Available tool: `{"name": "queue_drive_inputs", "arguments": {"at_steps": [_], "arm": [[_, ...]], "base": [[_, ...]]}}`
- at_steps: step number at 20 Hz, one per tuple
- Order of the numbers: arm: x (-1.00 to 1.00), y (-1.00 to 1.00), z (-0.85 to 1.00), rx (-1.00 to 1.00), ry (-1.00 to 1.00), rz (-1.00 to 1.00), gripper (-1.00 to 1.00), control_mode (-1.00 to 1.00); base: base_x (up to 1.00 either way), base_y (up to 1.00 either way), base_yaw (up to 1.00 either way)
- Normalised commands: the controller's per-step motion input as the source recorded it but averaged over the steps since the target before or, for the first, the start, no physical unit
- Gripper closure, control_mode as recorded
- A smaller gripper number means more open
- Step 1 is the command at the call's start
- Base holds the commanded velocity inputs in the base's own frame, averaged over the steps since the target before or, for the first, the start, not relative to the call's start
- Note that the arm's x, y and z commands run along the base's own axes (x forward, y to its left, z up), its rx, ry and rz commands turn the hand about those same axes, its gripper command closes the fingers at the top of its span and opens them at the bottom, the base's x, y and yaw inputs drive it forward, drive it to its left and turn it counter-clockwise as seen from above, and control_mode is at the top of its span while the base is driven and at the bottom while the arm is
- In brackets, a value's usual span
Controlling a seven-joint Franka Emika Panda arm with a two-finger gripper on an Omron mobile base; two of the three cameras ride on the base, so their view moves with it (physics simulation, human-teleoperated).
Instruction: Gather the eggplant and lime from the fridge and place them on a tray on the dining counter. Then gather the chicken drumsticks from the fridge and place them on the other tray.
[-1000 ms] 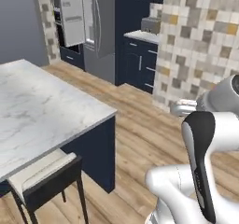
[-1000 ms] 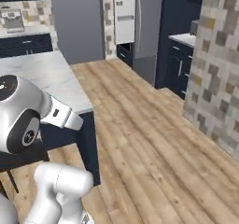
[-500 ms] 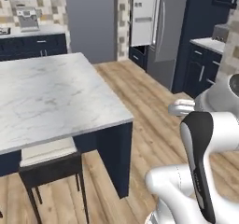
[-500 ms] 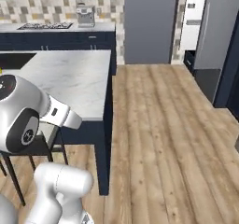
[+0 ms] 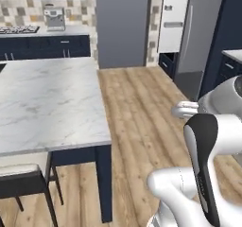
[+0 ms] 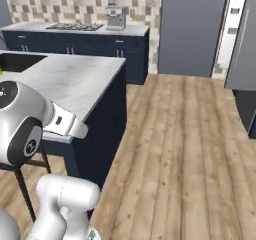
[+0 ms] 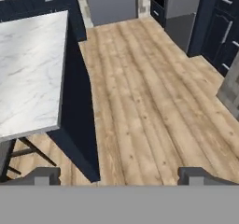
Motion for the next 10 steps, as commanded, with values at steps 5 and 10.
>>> {"name": "queue_drive_inputs", "arguments": {"at_steps": [5, 10], "arm": [[0.0, 0.0, 0.0, 0.0, 0.0, 0.0, -1.0, 1.0], [0.0, 0.0, 0.0, 0.0, 0.0, 0.0, -1.0, 1.0]], "base": [[0.97, -0.98, 0.38], [0.96, -0.92, 0.38]]}}
